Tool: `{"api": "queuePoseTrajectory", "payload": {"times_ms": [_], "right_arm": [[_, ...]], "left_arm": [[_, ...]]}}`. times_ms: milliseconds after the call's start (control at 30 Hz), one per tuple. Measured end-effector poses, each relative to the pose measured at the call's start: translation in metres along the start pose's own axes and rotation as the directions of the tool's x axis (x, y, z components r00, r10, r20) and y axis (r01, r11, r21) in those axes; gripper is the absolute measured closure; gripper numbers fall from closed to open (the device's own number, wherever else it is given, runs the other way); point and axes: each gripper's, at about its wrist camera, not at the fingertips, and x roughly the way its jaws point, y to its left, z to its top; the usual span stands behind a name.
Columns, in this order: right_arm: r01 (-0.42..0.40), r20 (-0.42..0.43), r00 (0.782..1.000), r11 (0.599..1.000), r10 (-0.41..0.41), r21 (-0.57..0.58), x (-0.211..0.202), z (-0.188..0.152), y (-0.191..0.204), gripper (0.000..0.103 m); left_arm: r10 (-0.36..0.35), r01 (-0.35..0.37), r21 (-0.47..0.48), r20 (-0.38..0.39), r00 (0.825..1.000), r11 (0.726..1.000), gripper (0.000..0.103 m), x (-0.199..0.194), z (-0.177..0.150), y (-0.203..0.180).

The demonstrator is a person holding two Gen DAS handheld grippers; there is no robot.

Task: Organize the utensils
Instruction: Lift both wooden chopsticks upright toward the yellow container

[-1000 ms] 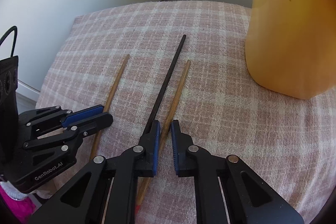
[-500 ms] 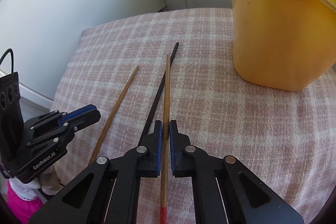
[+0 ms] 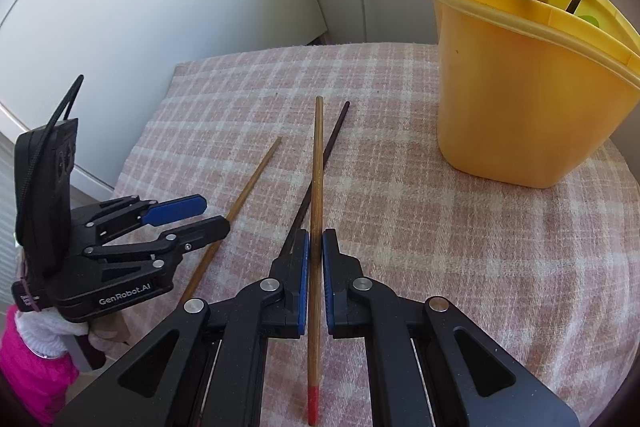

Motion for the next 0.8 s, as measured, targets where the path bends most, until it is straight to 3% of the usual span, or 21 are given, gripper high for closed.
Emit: {"api": "queuePoseTrajectory", "payload": {"times_ms": [67,133,200,333,567,800], "right_arm": [[-0.004,0.001,1.000,1.000,0.004,0.000,0.000,0.000,0.000,0.098],[-0.006,0.005,1.000,1.000,0.006,-0.002,-0.002,-0.002,0.000,0.098],[-0.008,0.011,1.000,1.000,0.008,-0.005,-0.005,-0.003,-0.001,0.098],[-0.015,0.032,0.999,1.000,0.015,-0.008,-0.016,-0.004,-0.005,0.098],[-0.026,0.102,0.994,0.998,0.031,-0.057,-0.044,-0.006,-0.004,0.098],[-0.012,0.213,0.976,0.996,0.031,-0.094,-0.084,-0.009,-0.006,0.098]], "left_arm": [[0.038,-0.038,0.046,0.007,0.999,0.998,0.085,0.006,0.006,-0.004],[0.033,-0.032,0.054,-0.005,0.999,0.998,0.097,0.008,0.012,-0.003],[-0.003,0.003,0.005,0.006,1.000,1.000,0.099,0.005,0.015,0.004],[-0.055,0.063,-0.072,0.110,0.992,0.995,0.099,-0.020,0.012,0.017],[-0.091,0.124,-0.095,0.295,0.951,0.988,0.099,-0.081,0.002,0.016],[-0.110,0.149,-0.067,0.401,0.909,0.987,0.099,-0.115,0.001,0.001]]}}
